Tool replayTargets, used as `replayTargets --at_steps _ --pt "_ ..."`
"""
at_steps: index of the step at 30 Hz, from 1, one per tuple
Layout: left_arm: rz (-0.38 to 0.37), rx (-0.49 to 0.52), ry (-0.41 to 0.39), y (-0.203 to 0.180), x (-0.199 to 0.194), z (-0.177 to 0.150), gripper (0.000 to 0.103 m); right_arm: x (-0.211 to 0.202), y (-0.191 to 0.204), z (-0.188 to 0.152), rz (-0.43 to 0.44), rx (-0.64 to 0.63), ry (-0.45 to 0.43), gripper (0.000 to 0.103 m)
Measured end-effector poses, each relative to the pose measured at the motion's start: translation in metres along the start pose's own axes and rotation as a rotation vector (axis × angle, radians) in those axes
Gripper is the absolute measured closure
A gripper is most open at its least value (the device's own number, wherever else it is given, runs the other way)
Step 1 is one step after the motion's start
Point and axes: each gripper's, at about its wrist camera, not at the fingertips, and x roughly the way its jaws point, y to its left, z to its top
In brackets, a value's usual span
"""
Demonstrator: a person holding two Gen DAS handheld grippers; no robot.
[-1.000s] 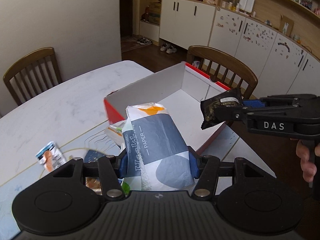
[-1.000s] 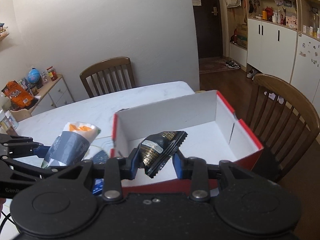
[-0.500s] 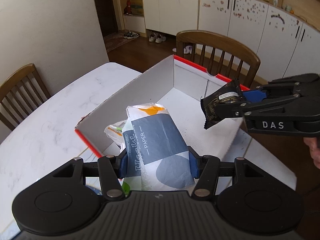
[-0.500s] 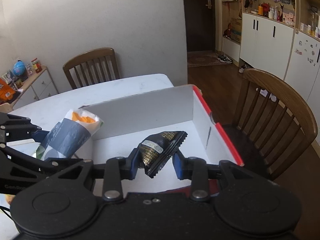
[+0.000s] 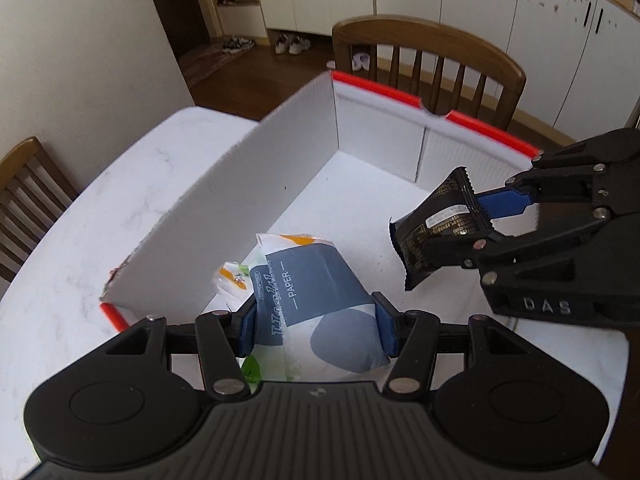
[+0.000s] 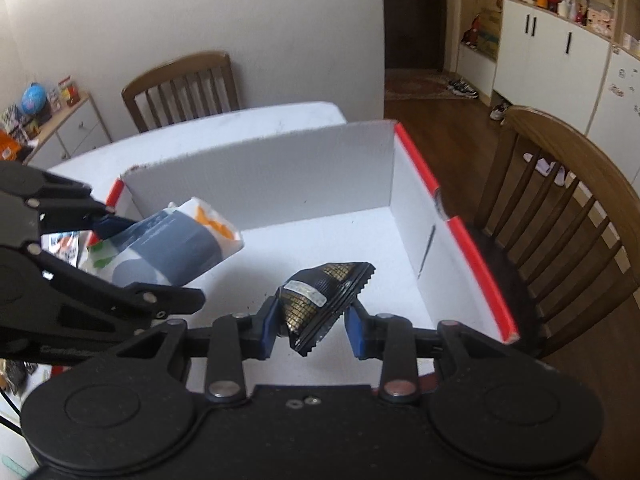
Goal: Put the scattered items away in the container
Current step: 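Lift and carry both held packets over the red shoebox, then open right gripper dropping black-gold packet while left gripper releases white bag into box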
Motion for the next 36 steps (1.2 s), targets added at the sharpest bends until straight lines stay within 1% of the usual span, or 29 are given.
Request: replayTargets --at_steps 7,9,15,19,26,31,32,33,35,36 --pt "-0.002 0.002 0.074 0.004 0.027 -0.002 0.048 0.024 0.002 0.001 -0.001 -0.017 0.065 0.069" --pt "0.001 0.001 0.09 0.005 0.033 -0.003 0.048 0.028 0.002 0.001 -0.017 -0.025 0.071 0.069" --pt "-0.01 0.019 0.124 0.003 0.045 -0.004 0.048 0.041 -0.002 0.003 -0.051 -0.038 0.114 0.069" --pt "-0.006 0.03 0.147 0.0 0.051 -0.004 0.048 0.048 -0.003 0.004 -0.056 -0.045 0.141 0.069" --pt "-0.006 0.029 0.165 -0.001 0.057 -0.003 0.047 0.055 -0.004 0.003 -0.069 -0.033 0.151 0.069" --pt "-0.018 0.011 0.161 0.001 0.056 -0.002 0.046 0.055 -0.006 0.004 -0.063 -0.026 0.151 0.065" --pt "-0.02 0.005 0.159 0.001 0.055 -0.003 0.043 0.055 -0.006 0.004 -0.062 -0.025 0.15 0.064" --pt "-0.018 0.001 0.159 0.002 0.054 -0.003 0.038 0.055 -0.006 0.003 -0.06 -0.027 0.15 0.062" --pt "-0.015 -0.006 0.149 0.002 0.052 -0.003 0.035 0.053 -0.005 0.003 -0.061 -0.029 0.147 0.057" --pt "-0.014 -0.009 0.144 0.002 0.05 -0.003 0.033 0.05 -0.004 0.003 -0.061 -0.028 0.144 0.052"
